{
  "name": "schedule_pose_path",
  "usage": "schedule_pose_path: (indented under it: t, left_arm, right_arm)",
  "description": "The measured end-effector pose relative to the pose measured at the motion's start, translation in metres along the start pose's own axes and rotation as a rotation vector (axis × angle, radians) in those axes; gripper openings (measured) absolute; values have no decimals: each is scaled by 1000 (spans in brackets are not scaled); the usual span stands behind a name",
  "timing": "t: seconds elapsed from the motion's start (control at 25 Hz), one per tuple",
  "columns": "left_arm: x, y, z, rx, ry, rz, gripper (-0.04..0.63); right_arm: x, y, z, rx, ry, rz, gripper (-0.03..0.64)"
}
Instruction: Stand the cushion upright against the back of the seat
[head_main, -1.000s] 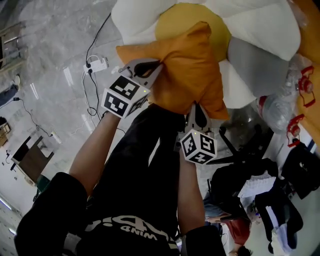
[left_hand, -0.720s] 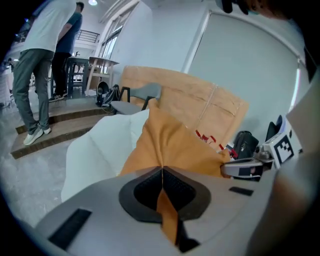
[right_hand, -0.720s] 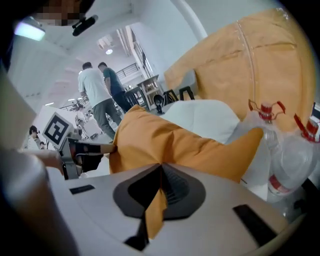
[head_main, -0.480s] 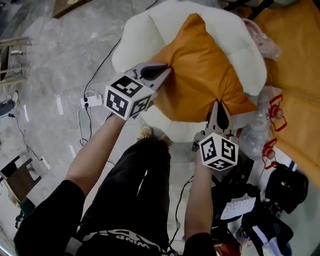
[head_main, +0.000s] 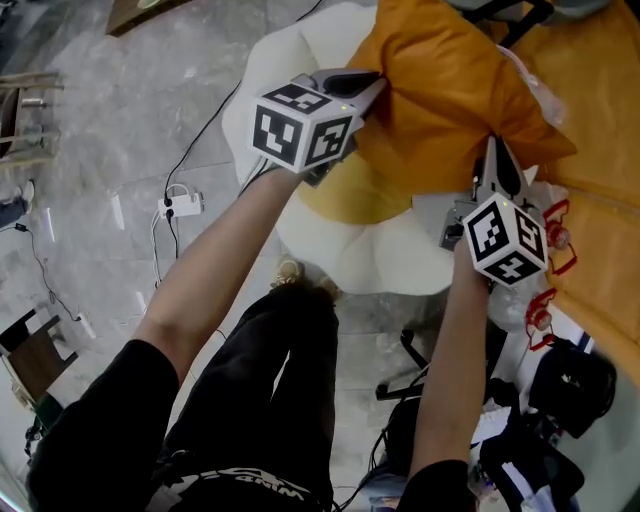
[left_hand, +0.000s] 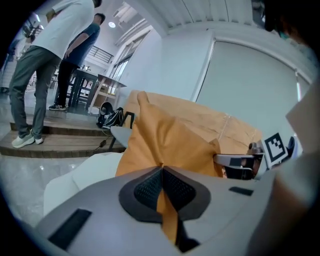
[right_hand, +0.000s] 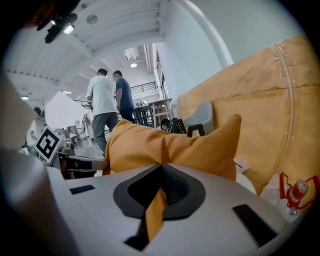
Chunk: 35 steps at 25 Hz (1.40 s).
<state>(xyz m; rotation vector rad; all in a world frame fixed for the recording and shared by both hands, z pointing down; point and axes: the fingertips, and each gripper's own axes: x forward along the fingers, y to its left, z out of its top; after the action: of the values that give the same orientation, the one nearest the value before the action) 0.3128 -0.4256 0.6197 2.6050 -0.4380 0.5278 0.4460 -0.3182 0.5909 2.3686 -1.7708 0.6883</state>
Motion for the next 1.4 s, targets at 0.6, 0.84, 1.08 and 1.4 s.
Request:
schedule_pose_path:
  t: [0.6, 0.84, 1.08, 1.4]
  left_arm:
    - [6, 13, -8, 67, 5, 56, 68]
    - [-4, 2, -4, 115, -9, 74, 250]
    - [-38, -16, 12, 161, -40, 67, 196]
    - [-140, -107, 29, 115, -20, -13, 8]
  right_arm:
    - [-3, -2, -8, -110, -14, -61, 44]
    - [-20, -8, -4, -57, -31, -79, 115]
    - [-51, 14, -2, -61, -9, -26, 109]
    - [-165, 92, 35, 9, 1, 195, 21]
